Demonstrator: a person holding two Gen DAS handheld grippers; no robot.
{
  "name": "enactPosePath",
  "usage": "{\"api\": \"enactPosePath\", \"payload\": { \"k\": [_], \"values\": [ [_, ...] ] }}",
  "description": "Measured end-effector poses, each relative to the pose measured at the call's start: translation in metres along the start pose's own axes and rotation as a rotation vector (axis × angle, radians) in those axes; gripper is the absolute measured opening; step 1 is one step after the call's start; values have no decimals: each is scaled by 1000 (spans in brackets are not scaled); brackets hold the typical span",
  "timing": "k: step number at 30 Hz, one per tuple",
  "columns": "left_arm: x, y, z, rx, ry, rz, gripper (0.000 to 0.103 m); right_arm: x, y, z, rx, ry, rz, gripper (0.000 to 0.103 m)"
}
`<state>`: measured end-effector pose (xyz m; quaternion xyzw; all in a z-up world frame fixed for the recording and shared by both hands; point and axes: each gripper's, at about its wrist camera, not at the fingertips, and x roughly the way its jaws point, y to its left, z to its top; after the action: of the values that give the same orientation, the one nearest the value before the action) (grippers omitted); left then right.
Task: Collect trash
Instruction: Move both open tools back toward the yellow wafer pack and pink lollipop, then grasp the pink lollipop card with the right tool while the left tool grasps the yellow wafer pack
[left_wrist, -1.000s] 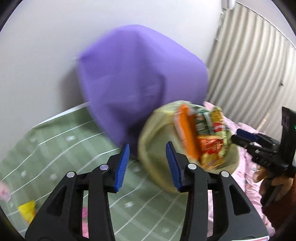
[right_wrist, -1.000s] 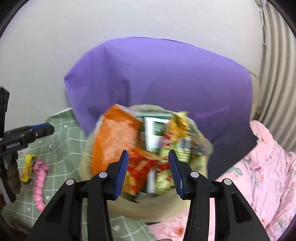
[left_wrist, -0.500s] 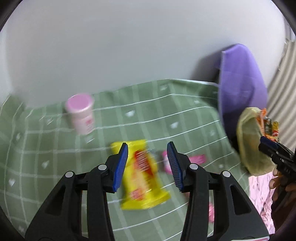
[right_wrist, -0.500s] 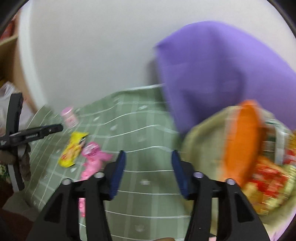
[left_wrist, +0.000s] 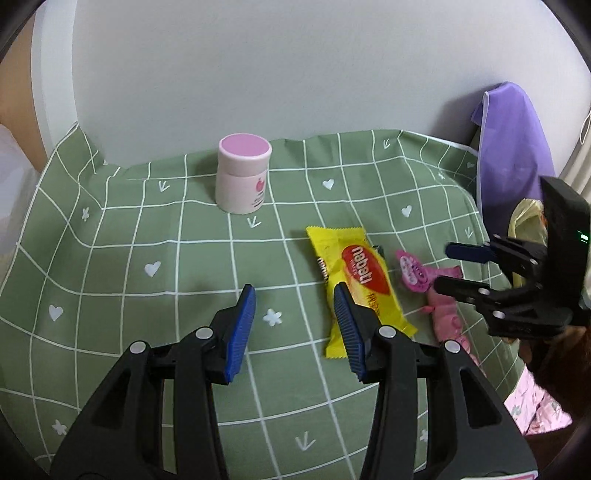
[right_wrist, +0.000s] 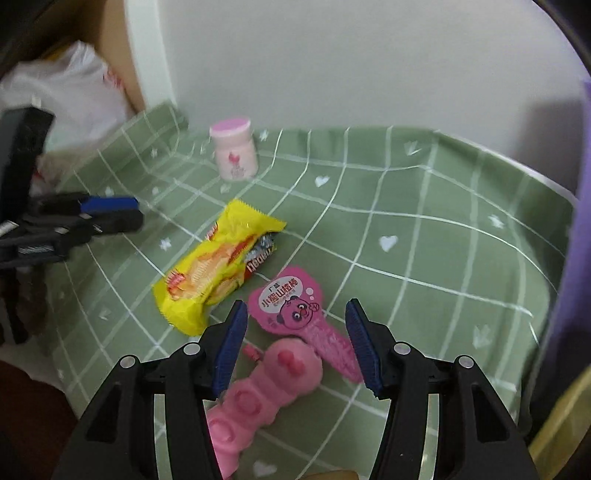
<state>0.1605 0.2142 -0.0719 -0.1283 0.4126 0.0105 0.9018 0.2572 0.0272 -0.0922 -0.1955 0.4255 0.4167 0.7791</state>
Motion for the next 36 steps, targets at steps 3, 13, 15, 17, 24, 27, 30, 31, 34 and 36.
{"api": "enactPosePath", "payload": {
  "k": [3,13,15,17,24,27,30,31,34,36],
  "values": [
    [3,5,-2,-5,16,-6,43,19,2,2,-39,66,21,52],
    [16,6,-4,-5,53,-35,43,33,-24,7,96,105,7,29],
    [18,3,-5,3,60,-44,43,30,-29,7,115,99,-22,24],
    [20,-1,-5,15,67,-51,43,25,-36,7,143,85,-49,17],
    [24,-26,-5,70,68,-81,47,-4,-57,-13,229,53,-132,16],
    [23,-40,-3,99,55,-64,47,-11,-59,-26,263,46,-142,16],
    [20,-45,1,89,30,-40,48,-20,-63,-39,295,26,-141,16],
    [19,-45,2,77,20,-34,49,-23,-64,-43,304,16,-136,16],
    [19,-40,3,-1,11,-15,52,-35,-61,-57,319,-13,-110,25],
    [22,-39,1,-21,18,-4,55,-42,-57,-65,317,-29,-99,49]
  ]
}}
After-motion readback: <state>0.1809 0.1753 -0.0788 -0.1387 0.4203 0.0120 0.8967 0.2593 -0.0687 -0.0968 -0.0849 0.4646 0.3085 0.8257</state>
